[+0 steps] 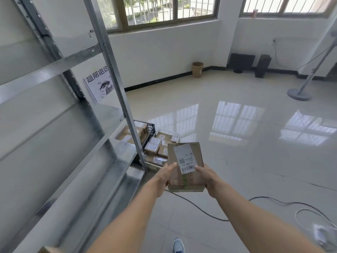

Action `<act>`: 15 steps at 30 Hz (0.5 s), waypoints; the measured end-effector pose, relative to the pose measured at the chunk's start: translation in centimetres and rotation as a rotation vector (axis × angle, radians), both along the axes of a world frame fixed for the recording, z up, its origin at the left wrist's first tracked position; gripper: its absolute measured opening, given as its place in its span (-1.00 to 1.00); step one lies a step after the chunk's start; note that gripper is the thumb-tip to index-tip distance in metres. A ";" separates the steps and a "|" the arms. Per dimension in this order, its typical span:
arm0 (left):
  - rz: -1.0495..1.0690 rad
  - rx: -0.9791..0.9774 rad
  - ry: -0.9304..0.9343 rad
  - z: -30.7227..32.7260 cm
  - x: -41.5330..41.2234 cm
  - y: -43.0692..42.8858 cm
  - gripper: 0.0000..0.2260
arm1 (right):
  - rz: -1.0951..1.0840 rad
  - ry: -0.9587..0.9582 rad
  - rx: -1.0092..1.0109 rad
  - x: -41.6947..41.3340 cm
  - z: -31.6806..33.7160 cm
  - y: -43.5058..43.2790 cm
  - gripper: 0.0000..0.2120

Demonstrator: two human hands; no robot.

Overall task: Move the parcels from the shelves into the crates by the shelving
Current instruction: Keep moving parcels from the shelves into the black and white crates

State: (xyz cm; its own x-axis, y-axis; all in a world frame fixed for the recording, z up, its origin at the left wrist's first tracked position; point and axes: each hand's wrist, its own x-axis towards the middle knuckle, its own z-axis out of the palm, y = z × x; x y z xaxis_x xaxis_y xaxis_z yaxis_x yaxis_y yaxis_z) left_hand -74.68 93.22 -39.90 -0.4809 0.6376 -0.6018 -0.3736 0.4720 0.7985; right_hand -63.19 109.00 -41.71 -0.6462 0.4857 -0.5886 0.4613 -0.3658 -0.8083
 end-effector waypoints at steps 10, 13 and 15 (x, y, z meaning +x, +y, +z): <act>-0.010 0.040 -0.001 0.9 -9.8 8.5 -0.59 | 0.012 -0.040 0.003 -10.3 0.1 8.8 -0.68; -0.006 0.048 0.005 1.2 -12.2 10.5 -0.68 | 0.023 -0.036 -0.004 -12.9 0.5 10.9 -0.70; 0.012 0.044 0.001 0.6 -13.9 12.1 -0.69 | 0.040 -0.041 -0.002 -14.7 0.4 12.6 -0.70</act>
State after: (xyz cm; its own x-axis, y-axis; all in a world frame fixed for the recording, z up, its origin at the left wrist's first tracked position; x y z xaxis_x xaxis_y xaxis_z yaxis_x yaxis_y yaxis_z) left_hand -88.62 105.30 -39.29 -0.4889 0.6574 -0.5734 -0.3786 0.4323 0.8184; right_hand -77.85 121.57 -41.29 -0.6402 0.4586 -0.6163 0.5087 -0.3481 -0.7874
